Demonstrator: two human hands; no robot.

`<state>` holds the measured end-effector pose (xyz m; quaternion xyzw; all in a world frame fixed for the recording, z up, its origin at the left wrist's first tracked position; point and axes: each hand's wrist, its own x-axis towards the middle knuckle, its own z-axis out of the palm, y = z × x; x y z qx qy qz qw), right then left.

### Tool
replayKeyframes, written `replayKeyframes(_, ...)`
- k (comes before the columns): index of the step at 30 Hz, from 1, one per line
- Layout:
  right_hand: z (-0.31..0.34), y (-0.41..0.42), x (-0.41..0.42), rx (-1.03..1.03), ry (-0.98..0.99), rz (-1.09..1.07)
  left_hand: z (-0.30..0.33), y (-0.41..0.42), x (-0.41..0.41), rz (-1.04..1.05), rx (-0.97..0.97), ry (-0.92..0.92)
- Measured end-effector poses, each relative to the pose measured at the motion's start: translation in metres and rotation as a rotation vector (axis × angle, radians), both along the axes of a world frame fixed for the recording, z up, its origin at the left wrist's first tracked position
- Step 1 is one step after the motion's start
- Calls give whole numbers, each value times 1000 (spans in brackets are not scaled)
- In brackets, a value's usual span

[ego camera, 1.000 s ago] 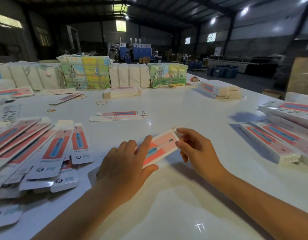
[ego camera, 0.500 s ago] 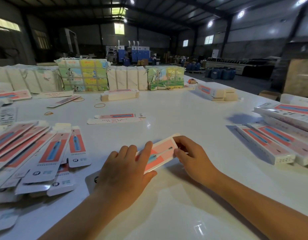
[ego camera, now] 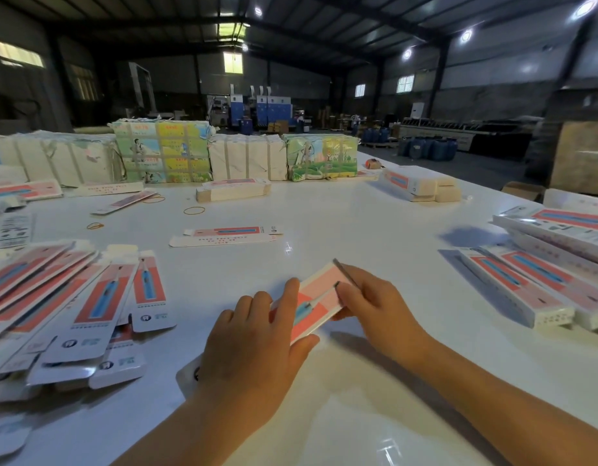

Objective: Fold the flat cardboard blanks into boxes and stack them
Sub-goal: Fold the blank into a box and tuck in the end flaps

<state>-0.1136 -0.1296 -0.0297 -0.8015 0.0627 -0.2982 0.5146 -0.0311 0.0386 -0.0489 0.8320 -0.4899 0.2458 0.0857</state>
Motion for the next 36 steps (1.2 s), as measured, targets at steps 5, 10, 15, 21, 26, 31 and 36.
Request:
replayKeyframes(5, -3, 6, 1, -308, 30, -144, 2, -2, -3, 59, 68, -15)
replayKeyframes(10, 7, 3, 1, 308, -21, -51, 19, 3, -8, 111, -7, -15)
replayKeyframes(15, 10, -3, 0, 462, -28, -12, 16, -1, -6, 52, -70, -71)
replayKeyframes(21, 8, -5, -2, 300, -45, -58, 15, 0, -6, 60, -72, -87)
replayKeyframes(26, 5, -9, -8, 49, -33, -116, 16, 2, -7, 42, -71, -91)
replayKeyframes(31, 4, 4, -13, -231, -31, -78, 18, 2, -8, 33, -130, -80)
replayKeyframes(36, 0, 9, -10, -335, -24, -36, 18, 3, -9, 30, -140, -93)
